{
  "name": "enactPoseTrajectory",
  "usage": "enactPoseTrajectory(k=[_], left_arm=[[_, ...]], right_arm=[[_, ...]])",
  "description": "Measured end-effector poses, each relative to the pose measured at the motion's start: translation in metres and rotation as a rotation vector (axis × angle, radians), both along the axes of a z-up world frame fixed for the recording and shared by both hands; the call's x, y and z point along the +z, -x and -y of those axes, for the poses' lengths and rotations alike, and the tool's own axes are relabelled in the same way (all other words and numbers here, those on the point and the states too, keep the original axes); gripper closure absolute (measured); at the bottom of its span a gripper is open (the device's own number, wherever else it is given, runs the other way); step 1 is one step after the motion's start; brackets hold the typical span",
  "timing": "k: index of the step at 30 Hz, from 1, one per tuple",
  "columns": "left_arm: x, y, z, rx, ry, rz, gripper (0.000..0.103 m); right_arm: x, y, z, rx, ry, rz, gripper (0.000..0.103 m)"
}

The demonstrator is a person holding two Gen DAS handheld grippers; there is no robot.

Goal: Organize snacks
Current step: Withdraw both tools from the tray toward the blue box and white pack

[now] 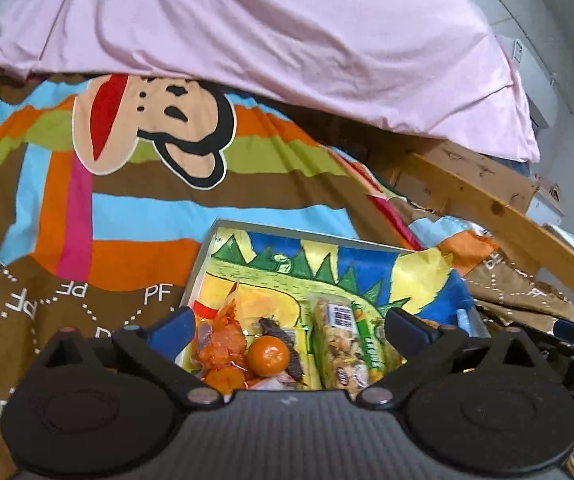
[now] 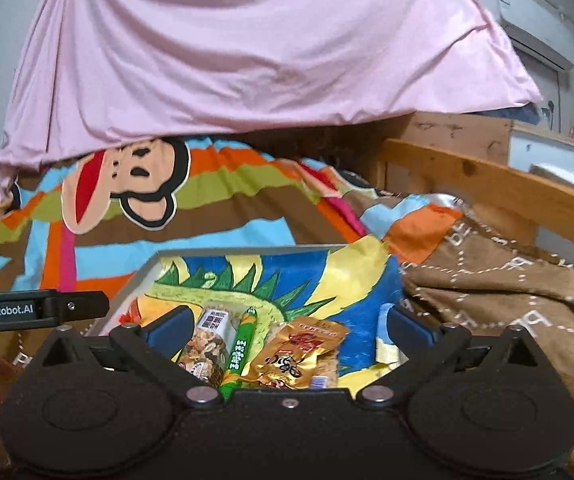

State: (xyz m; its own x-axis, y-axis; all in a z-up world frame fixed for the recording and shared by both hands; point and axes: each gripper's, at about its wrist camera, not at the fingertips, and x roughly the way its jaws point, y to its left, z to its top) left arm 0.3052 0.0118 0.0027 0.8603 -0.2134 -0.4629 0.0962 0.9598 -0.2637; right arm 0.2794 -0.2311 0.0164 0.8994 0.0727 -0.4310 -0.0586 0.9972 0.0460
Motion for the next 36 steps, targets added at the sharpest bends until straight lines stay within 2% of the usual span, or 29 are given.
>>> enactPoseTrajectory(k=[9,18,23,28,36], left_arm=[[0.024,0.056,0.015,0.01,-0.055,0.081,0.0],[0.032,0.114,0.039,-0.055,-0.165,0.096,0.0],[0.023,0.152,0.048,-0.107,-0.24,0.078,0.0],[0.012,0.178,0.057,-0.164,-0.286,0.04,0.0],[0.001,0.196,0.067,-0.212,-0.345,0.0,0.0]], right_arm=[[0.025,0.06,0.015,-0.002,0.031,0.048,0.001],[0.035,0.125,0.03,0.001,0.067,0.058,0.001],[0.031,0.16,0.032,0.012,0.09,0.016,0.001],[0.022,0.186,0.032,-0.011,0.134,-0.074,0.001],[0.013,0.191,0.025,-0.034,0.217,-0.13,0.001]])
